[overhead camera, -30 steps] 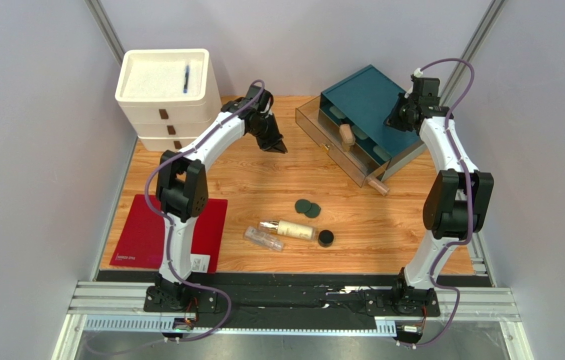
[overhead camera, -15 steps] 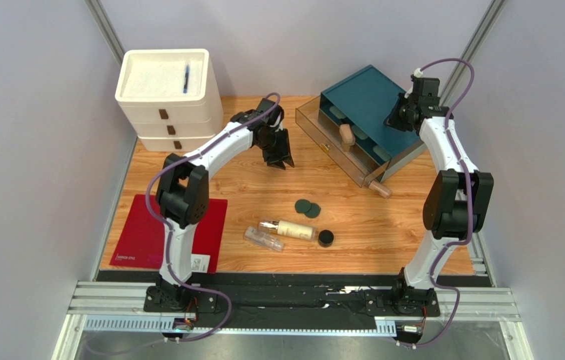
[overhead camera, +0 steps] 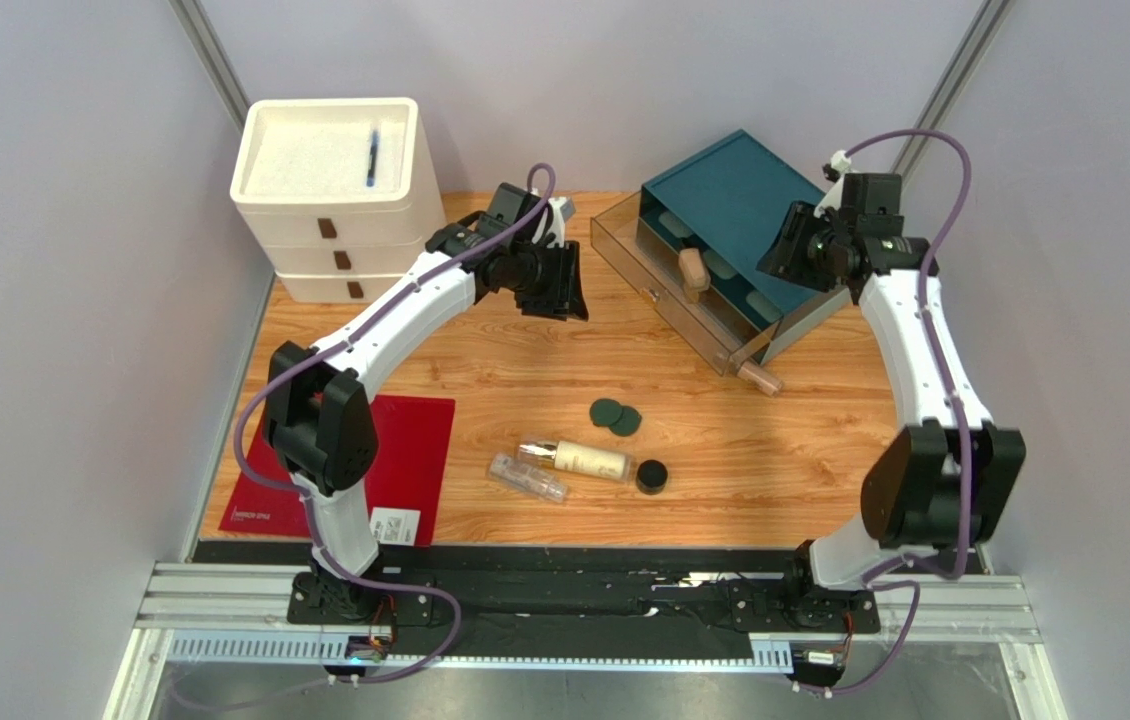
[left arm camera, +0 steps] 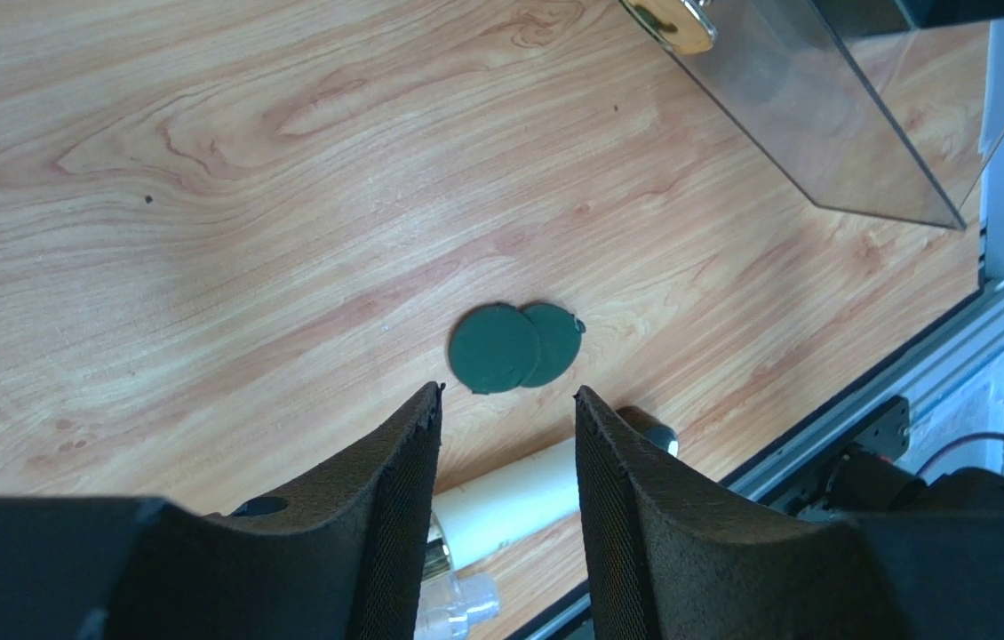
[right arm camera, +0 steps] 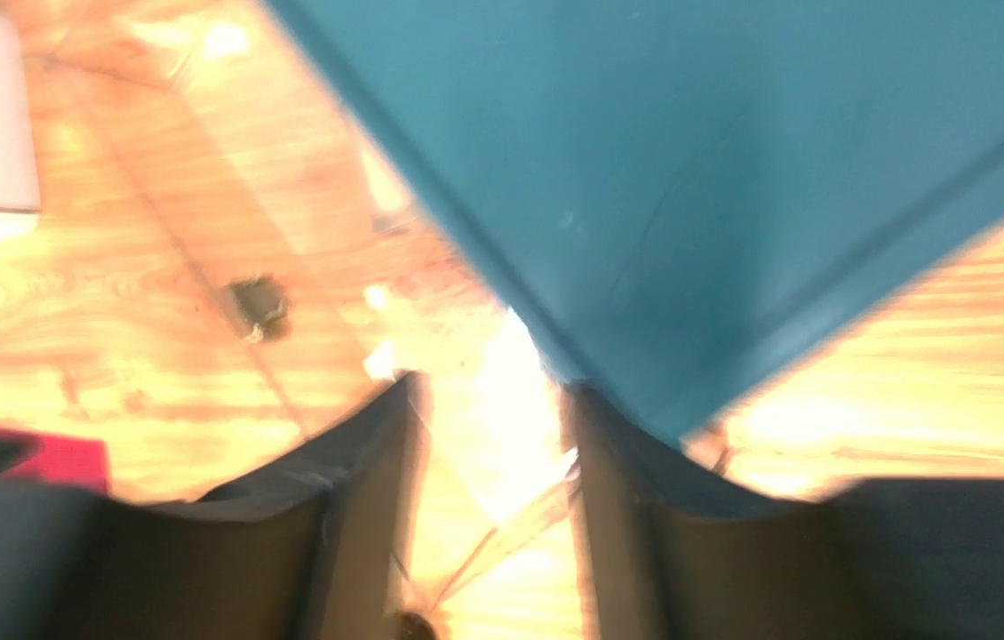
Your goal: Organize the makeup
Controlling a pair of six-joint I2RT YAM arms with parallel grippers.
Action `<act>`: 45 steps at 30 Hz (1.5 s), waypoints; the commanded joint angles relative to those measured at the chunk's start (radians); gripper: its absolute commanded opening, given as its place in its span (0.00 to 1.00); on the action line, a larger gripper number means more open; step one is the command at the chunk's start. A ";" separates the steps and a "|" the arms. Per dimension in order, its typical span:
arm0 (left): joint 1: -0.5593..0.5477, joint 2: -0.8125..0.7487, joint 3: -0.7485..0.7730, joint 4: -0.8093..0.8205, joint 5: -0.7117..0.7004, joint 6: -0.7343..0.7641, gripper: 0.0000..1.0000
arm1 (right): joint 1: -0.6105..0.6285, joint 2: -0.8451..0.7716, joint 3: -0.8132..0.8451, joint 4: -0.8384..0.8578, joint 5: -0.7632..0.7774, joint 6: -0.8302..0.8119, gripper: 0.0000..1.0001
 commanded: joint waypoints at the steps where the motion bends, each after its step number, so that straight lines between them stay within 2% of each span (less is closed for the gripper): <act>1: 0.002 -0.017 -0.028 0.023 0.053 0.069 0.48 | 0.001 -0.247 -0.076 -0.051 -0.055 -0.092 0.63; 4: 0.002 -0.025 -0.070 0.042 0.076 0.071 0.48 | 0.001 -0.372 -0.197 -0.065 -0.098 -0.155 0.73; 7: 0.002 -0.037 -0.120 0.068 0.103 0.070 0.48 | 0.001 -0.439 -0.310 -0.114 -0.130 -0.227 0.74; 10: 0.002 -0.051 -0.166 0.080 0.120 0.078 0.48 | 0.001 -0.509 -0.435 -0.128 -0.065 -0.246 0.74; 13: 0.002 -0.068 -0.205 0.083 0.126 0.086 0.48 | 0.001 -0.575 -0.545 -0.056 0.027 -0.281 0.74; 17: 0.002 -0.083 -0.240 0.082 0.135 0.092 0.48 | 0.001 -0.620 -0.664 0.140 0.090 -0.274 0.74; 20: 0.002 -0.082 -0.248 0.075 0.145 0.095 0.48 | 0.001 -0.599 -0.717 0.254 0.088 -0.257 0.75; 26: 0.002 -0.069 -0.239 0.059 0.154 0.107 0.48 | 0.001 -0.448 -0.725 0.354 0.123 -0.148 0.75; 34: 0.002 -0.059 -0.228 0.011 0.145 0.150 0.47 | 0.000 -0.215 -0.679 0.409 0.094 -0.076 0.73; 45: 0.027 -0.059 -0.206 -0.050 0.142 0.222 0.47 | 0.001 -0.146 -0.688 0.503 0.172 0.006 0.73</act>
